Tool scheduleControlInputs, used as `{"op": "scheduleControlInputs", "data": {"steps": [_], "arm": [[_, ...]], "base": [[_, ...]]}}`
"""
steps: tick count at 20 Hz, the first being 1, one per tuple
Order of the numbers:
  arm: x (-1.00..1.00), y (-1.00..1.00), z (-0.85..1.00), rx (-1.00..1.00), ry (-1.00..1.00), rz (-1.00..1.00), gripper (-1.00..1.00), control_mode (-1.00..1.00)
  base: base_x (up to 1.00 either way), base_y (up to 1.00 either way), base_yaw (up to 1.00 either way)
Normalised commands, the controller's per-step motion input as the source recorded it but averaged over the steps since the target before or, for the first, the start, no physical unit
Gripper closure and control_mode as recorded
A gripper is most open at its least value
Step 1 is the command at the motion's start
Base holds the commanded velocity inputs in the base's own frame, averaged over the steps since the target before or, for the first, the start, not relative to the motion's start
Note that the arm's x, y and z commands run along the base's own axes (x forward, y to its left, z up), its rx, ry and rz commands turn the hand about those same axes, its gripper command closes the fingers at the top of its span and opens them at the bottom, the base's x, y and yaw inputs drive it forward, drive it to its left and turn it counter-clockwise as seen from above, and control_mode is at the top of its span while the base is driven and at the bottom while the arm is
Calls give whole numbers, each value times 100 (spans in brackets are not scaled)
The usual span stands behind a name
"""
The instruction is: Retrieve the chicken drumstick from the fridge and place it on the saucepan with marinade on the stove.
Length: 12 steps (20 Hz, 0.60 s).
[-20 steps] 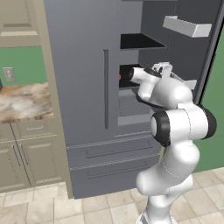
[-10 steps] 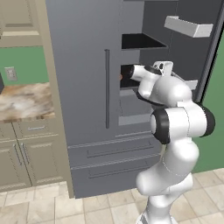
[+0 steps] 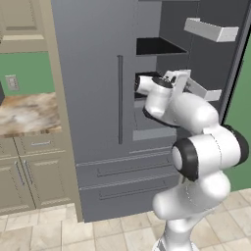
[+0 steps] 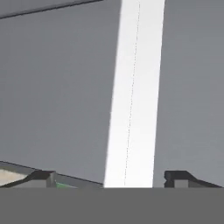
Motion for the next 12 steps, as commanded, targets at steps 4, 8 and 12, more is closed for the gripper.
{"op": "scheduleControlInputs", "data": {"steps": [4,8,12], "arm": [[-57,100,3,24,-60,-10,-100,-100],[-68,98,9,37,-71,-9,-100,-100],[-76,74,16,50,-83,-12,-100,-100]], "base": [[0,0,0],[0,0,0],[0,0,0]]}}
